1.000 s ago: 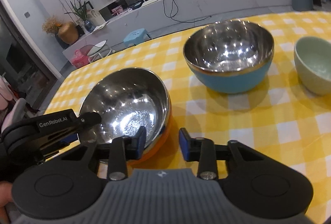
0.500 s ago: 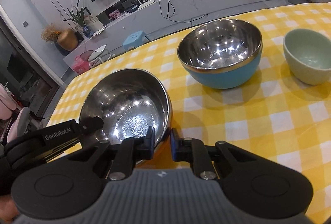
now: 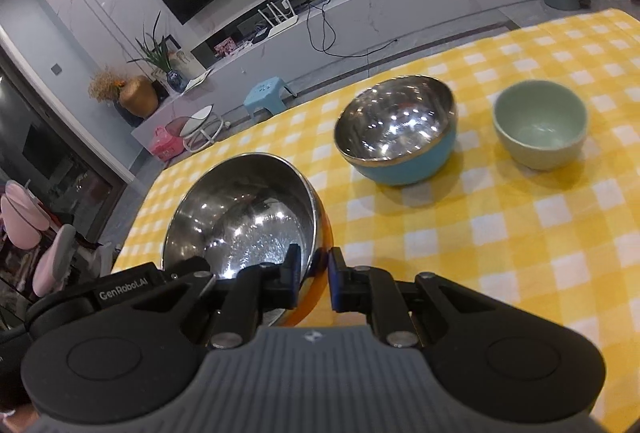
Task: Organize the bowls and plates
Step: 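Carry the orange bowl with both grippers and set it beside the plate stack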
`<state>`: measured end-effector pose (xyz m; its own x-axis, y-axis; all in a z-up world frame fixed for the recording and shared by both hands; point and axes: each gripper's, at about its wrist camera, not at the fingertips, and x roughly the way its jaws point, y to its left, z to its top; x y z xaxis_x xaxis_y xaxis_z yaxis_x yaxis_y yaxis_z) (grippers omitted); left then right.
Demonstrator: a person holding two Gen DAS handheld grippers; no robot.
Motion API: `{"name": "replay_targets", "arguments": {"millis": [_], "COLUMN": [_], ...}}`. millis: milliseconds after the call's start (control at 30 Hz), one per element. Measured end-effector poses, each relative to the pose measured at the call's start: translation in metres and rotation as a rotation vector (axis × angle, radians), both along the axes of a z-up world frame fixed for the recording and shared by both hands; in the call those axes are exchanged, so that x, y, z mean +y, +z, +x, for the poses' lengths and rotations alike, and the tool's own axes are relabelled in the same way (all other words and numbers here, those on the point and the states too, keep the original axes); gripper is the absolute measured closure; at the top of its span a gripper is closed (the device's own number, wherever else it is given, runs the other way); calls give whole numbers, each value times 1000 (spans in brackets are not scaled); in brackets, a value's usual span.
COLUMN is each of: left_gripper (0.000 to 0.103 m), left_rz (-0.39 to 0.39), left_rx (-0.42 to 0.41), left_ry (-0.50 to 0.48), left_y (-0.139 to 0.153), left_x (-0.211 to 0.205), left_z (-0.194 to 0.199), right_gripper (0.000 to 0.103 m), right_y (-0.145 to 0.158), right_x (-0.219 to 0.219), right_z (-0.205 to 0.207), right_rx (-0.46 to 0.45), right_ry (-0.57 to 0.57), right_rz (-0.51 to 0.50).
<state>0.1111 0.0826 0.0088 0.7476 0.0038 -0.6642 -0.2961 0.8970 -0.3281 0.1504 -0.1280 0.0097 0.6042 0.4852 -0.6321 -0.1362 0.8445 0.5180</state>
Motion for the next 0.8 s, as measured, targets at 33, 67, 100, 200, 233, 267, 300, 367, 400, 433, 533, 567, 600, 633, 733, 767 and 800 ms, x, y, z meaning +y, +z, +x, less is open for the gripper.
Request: {"name": "replay_targets", "arguments": {"millis": [33, 67, 100, 200, 233, 267, 300, 367, 400, 433, 533, 567, 600, 633, 733, 767, 800], "left_gripper": [92, 92, 92, 92, 92, 92, 92, 92, 92, 92, 92, 92, 92, 91, 91, 91, 91], "left_rz": [-8, -16, -24, -34, -37, -40, -44, -61, -71, -83, -103, -106, -107, -106, -111, -115, -120], "left_rx": [0, -1, 1, 13, 20, 30, 41, 62, 74, 86, 119, 129, 138, 146, 178, 187, 197], "left_ry": [0, -2, -6, -30, -40, -52, -64, -88, -99, -109, -137, -145, -152, -157, -164, -166, -168], "left_y": [1, 2, 2, 0, -2, -3, -5, -10, -13, -17, -25, -28, -30, -32, -40, -43, -46], "left_x": [-3, -6, -10, -24, -29, -35, -40, -50, -54, -58, -68, -72, -75, -77, -85, -87, -88], "left_z": [-3, -7, -10, -19, -22, -24, -27, -34, -36, -39, -44, -45, -46, -47, -48, -48, -47], "right_gripper": [91, 91, 91, 91, 91, 91, 91, 91, 91, 91, 91, 91, 91, 91, 91, 91, 91], "right_y": [1, 1, 2, 3, 3, 3, 3, 2, 1, -1, -9, -13, -17, -21, -29, -28, -28], "right_x": [-5, -10, -16, -35, -41, -48, -53, -66, -73, -80, -98, -104, -108, -115, -127, -128, -128], "right_z": [-5, -10, -16, -31, -36, -42, -47, -57, -62, -66, -79, -83, -85, -88, -92, -92, -91], "right_rx": [2, 2, 1, 7, 7, 7, 6, 4, 4, 3, -4, -2, 5, 15, 50, 49, 44], "right_ry": [-4, -10, -16, -43, -54, -66, -75, -92, -99, -106, -119, -123, -130, -137, -161, -165, -168], "right_rz": [6, 9, 12, 26, 29, 30, 30, 30, 31, 38, 62, 66, 73, 85, 114, 111, 104]}}
